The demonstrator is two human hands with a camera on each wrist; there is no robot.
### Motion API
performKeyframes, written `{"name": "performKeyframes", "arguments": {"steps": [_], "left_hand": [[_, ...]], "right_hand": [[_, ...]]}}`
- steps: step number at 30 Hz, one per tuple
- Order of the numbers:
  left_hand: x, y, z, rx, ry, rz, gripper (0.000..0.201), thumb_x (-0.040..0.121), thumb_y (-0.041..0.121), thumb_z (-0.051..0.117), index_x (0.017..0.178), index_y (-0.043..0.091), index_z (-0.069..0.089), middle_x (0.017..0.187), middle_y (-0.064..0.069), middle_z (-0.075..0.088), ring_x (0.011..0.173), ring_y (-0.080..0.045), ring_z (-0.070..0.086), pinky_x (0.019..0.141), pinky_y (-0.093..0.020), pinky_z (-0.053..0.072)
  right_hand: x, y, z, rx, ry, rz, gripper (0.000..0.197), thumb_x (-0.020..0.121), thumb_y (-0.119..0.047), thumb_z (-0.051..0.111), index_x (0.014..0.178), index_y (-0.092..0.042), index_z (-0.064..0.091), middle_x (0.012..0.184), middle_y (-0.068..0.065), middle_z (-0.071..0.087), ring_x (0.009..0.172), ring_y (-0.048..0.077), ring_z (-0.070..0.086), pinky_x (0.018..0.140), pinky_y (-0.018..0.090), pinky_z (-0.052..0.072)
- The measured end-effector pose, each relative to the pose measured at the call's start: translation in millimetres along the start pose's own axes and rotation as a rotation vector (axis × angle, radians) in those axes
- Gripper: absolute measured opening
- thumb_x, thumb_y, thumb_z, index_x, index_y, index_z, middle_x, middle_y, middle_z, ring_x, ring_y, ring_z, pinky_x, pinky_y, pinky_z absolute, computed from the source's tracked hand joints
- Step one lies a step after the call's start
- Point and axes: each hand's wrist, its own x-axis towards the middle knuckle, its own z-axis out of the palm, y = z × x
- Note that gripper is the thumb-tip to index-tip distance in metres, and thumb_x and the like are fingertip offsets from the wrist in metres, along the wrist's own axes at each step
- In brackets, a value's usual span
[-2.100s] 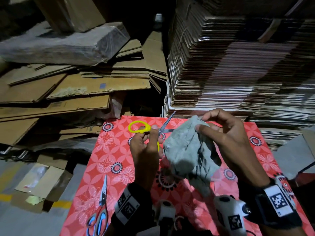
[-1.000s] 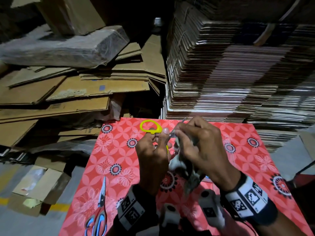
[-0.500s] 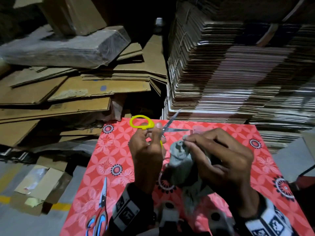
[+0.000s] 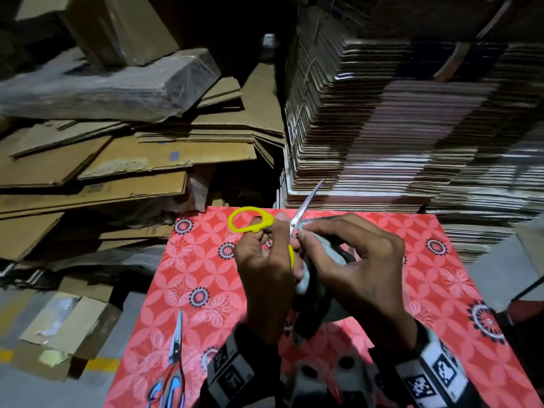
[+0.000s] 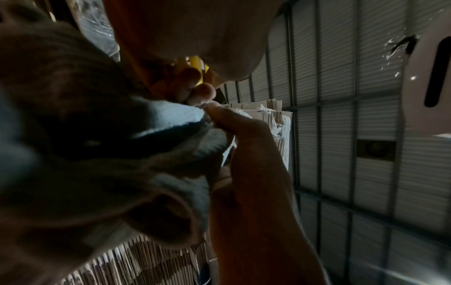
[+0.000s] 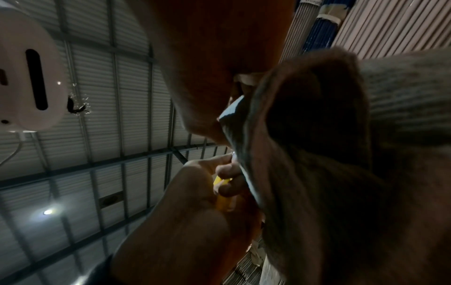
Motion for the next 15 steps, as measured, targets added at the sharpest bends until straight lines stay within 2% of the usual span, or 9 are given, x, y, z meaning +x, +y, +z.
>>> {"name": "performKeyframes", "arguments": {"steps": [4, 6, 7, 9, 12, 15], "left_hand": [[-1, -2, 0, -0.044, -0.028, -0.080, 0.058, 0.099, 0.023, 0.064, 0.055, -0.011, 0.044, 0.039, -0.013, 0.034, 0.029, -0.018, 0.031, 0.037, -0.018, 0.026], [1, -3, -1, -0.057, -0.041, -0.096, 0.054, 0.093, 0.027, 0.067, 0.056, -0.008, 0.048, 0.039, -0.013, 0.035, 0.029, -0.017, 0.032, 0.037, -0.018, 0.026], [2, -5, -1, -0.060, -0.038, -0.102, 0.056, 0.094, 0.026, 0.070, 0.059, -0.011, 0.049, 0.039, -0.012, 0.036, 0.029, -0.016, 0.032, 0.036, -0.018, 0.026], [3, -9, -1, -0.052, -0.046, -0.099, 0.054, 0.100, 0.020, 0.066, 0.065, -0.016, 0.048, 0.040, -0.006, 0.043, 0.029, -0.013, 0.034, 0.035, -0.017, 0.027], [2, -14, 0, -0.019, -0.044, -0.076, 0.047, 0.104, 0.015, 0.062, 0.066, -0.009, 0.049, 0.045, -0.006, 0.049, 0.030, -0.013, 0.035, 0.036, -0.019, 0.028], [3, -15, 1, 0.020, -0.023, -0.047, 0.047, 0.105, 0.016, 0.059, 0.064, -0.007, 0.052, 0.050, -0.016, 0.051, 0.031, -0.013, 0.039, 0.037, -0.019, 0.031]], "right_hand": [[1, 1, 6, -0.054, 0.036, 0.039, 0.017, 0.081, -0.006, 0.085, 0.078, -0.021, 0.080, 0.069, -0.011, 0.065, 0.071, 0.001, 0.061, 0.065, 0.005, 0.034], [1, 2, 6, -0.052, 0.018, 0.066, 0.018, 0.084, -0.008, 0.083, 0.075, -0.024, 0.079, 0.066, -0.008, 0.061, 0.069, 0.008, 0.059, 0.060, 0.013, 0.035], [1, 2, 6, -0.037, 0.005, 0.087, 0.020, 0.085, -0.009, 0.082, 0.074, -0.025, 0.078, 0.065, -0.006, 0.060, 0.068, 0.011, 0.059, 0.058, 0.020, 0.038], [1, 4, 5, -0.019, 0.003, 0.121, 0.021, 0.085, -0.009, 0.081, 0.072, -0.025, 0.077, 0.064, -0.004, 0.058, 0.067, 0.015, 0.058, 0.058, 0.031, 0.043], [1, 11, 5, 0.009, 0.032, 0.175, 0.021, 0.085, -0.007, 0.080, 0.073, -0.023, 0.077, 0.063, -0.004, 0.056, 0.065, 0.015, 0.057, 0.060, 0.034, 0.047], [-1, 9, 7, -0.014, 0.025, 0.146, 0.020, 0.087, -0.009, 0.079, 0.073, -0.022, 0.074, 0.062, -0.004, 0.051, 0.062, 0.014, 0.054, 0.057, 0.033, 0.045]]}}
